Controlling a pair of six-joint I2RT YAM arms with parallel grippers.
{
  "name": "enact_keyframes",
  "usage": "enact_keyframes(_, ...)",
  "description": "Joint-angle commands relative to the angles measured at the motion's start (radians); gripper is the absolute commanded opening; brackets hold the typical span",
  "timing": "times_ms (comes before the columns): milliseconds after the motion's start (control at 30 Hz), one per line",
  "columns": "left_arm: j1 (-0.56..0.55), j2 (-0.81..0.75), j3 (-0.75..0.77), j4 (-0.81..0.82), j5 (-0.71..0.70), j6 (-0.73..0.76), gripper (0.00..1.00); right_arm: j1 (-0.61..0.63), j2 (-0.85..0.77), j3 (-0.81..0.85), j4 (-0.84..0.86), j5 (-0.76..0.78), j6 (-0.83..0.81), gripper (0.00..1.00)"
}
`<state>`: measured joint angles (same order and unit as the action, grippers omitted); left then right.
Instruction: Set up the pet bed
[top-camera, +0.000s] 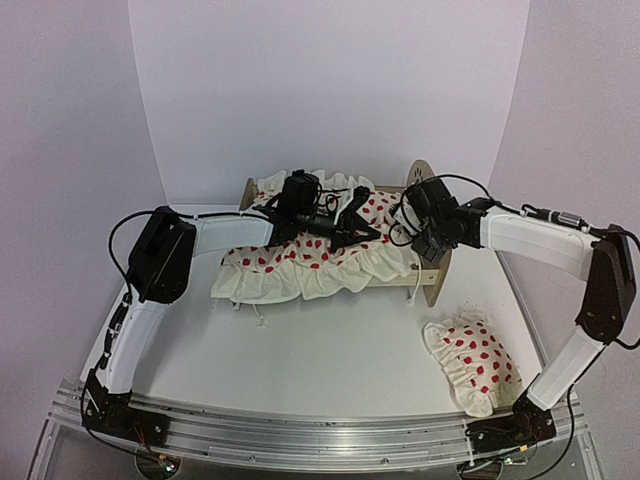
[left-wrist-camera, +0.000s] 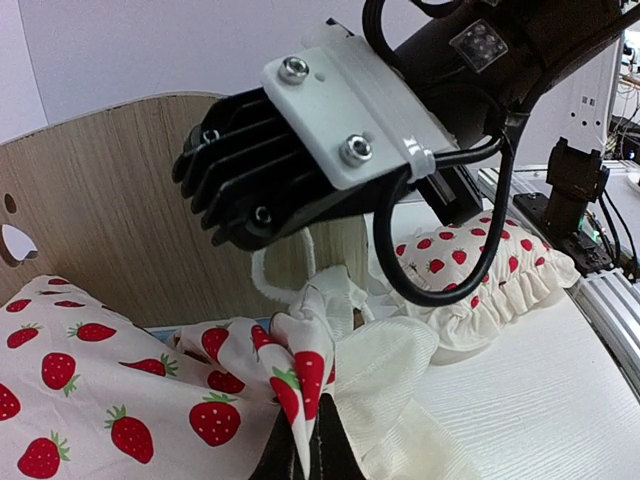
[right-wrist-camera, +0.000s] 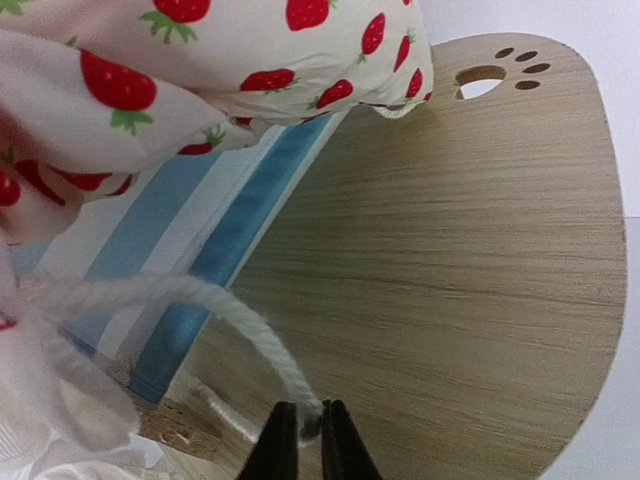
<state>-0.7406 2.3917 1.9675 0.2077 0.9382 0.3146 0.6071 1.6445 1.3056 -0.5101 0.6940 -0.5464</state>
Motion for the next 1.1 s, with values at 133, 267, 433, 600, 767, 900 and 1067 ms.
enact_keyframes(133,-0.007,0.003,-0.017,-0.031,-0.007,0.019,0.00,0.003,-0.008,0.031,-0.148,-0.191,0.267,0.43)
enact_keyframes(267,-0.019,0.006,-0.014,-0.031,-0.025,0.007,0.00,0.004,-0.064,0.077,-0.247,-0.266,0.389,0.53)
enact_keyframes(433,-0.033,0.041,0.043,-0.026,-0.056,-0.044,0.00,0.002,-0.150,0.120,-0.338,-0.374,0.486,0.63)
enact_keyframes(600,-0.067,0.089,0.111,-0.052,-0.118,-0.071,0.00,-0.025,-0.201,0.135,-0.448,-0.385,0.604,0.67)
enact_keyframes(767,-0.100,0.139,0.191,-0.114,-0.172,-0.083,0.21,-0.036,-0.252,0.093,-0.449,-0.414,0.646,0.69)
enact_keyframes(900,-0.122,0.117,0.223,-0.183,-0.183,-0.075,0.41,-0.040,-0.250,0.088,-0.447,-0.402,0.625,0.70)
enact_keyframes(1067,-0.134,0.027,0.240,-0.333,-0.148,-0.044,0.64,-0.055,-0.238,0.082,-0.431,-0.458,0.606,0.71)
